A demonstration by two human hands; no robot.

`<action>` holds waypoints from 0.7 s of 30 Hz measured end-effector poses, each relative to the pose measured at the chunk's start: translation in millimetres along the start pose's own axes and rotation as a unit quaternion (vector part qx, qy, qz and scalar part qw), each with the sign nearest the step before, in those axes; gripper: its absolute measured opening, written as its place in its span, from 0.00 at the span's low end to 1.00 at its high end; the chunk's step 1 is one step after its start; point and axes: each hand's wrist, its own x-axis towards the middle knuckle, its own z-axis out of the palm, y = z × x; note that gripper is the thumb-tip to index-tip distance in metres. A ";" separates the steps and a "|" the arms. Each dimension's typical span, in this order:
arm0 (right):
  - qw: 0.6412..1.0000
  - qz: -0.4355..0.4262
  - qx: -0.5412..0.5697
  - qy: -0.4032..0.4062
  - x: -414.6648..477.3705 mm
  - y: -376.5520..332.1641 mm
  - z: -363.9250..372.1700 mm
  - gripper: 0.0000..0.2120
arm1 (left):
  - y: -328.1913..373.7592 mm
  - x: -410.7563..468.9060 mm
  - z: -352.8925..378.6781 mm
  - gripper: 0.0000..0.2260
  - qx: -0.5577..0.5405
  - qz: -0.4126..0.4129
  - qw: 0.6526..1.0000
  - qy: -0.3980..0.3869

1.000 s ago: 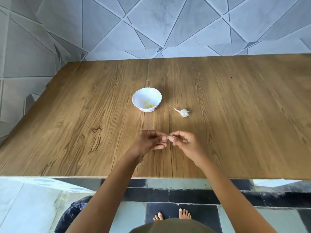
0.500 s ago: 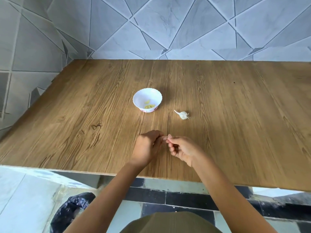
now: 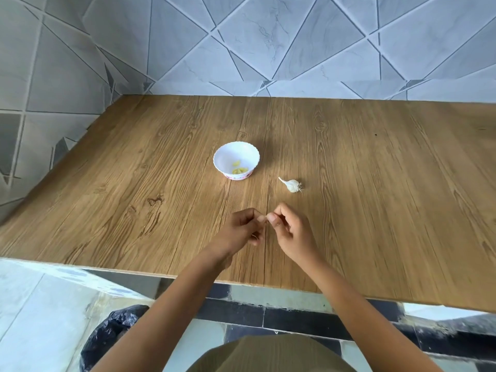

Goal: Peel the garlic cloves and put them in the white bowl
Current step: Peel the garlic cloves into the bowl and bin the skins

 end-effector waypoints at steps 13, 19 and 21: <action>0.721 0.515 0.461 -0.044 8.6 -26.1 -1.3 0.11 | -19.2 11.9 -12.8 0.08 0.321 0.321 0.886 0.096; 0.938 0.309 0.153 -0.032 6.0 -21.5 3.5 0.11 | -8.2 3.3 -7.4 0.05 -0.151 -0.041 0.988 0.010; 0.908 0.344 0.237 -0.038 6.8 -22.7 2.6 0.11 | -6.9 3.6 -8.8 0.04 -0.153 -0.025 0.988 0.002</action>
